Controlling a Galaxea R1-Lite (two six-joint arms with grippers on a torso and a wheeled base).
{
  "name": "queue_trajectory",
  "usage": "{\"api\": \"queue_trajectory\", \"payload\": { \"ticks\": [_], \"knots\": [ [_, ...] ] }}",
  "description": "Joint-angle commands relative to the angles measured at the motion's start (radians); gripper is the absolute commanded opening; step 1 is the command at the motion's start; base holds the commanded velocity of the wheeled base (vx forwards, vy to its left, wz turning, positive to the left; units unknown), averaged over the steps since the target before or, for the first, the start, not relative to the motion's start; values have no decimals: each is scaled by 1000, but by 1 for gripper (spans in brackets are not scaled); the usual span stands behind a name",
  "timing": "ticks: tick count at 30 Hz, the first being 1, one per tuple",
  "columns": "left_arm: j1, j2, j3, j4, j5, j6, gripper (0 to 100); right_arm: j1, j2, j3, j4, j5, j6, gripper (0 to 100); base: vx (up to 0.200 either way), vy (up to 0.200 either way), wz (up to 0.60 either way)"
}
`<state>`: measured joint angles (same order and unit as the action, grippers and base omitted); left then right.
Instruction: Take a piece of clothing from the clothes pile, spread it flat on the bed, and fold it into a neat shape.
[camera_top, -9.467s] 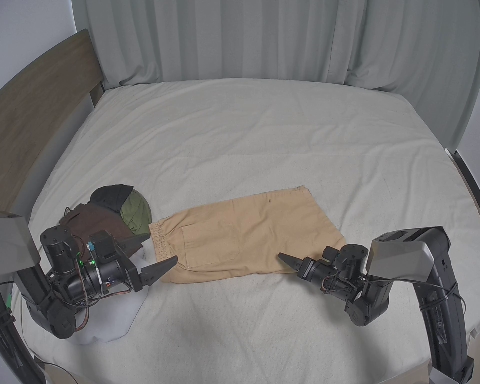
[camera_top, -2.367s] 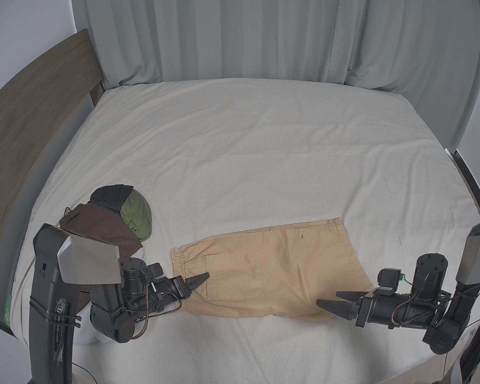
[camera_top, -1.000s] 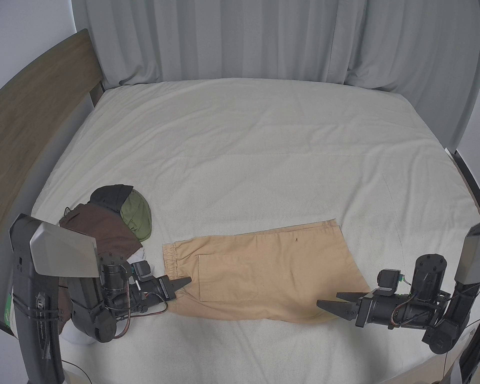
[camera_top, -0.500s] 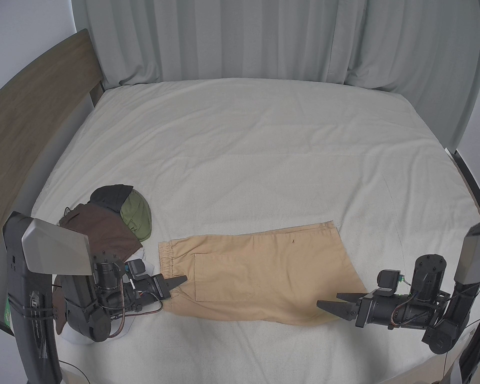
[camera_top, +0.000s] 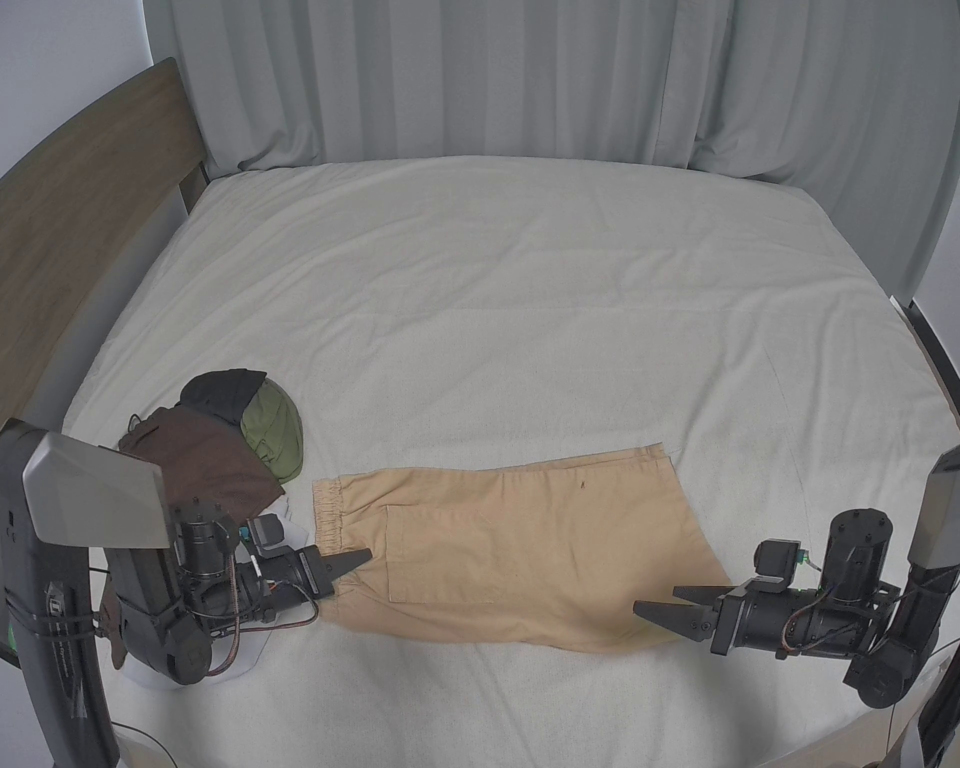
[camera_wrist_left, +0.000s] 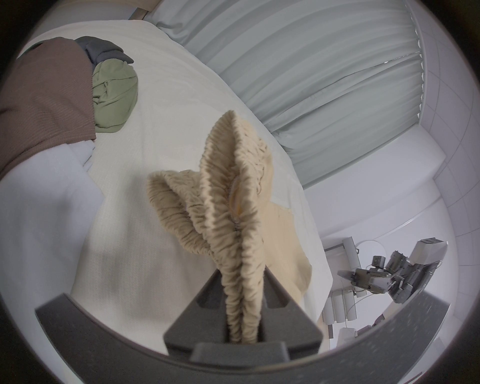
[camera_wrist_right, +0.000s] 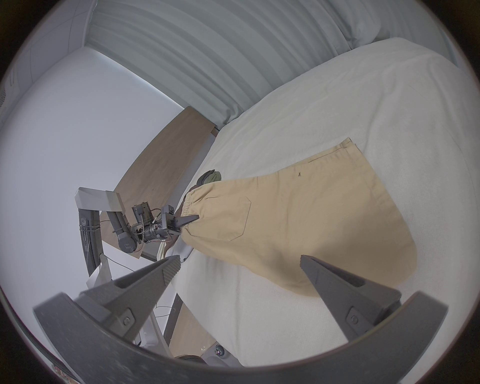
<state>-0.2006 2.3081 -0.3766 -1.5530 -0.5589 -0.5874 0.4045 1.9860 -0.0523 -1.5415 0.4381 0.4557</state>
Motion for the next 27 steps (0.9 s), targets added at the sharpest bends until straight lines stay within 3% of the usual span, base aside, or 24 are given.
{"api": "queue_trajectory", "payload": {
  "ticks": [1, 14, 27],
  "knots": [
    [23, -50, 25, -2, -18, 1, 0, -3, 2, -1, 0, 1, 0, 100, 0, 0, 0],
    [110, -110, 62, -2, -107, 1, 0, -4, 2, 0, 0, 1, 0, 100, 0, 0, 0],
    [164, -104, 53, -1, -110, 1, 0, -6, 13, -1, 0, 1, 0, 100, 0, 0, 0]
  ]
}}
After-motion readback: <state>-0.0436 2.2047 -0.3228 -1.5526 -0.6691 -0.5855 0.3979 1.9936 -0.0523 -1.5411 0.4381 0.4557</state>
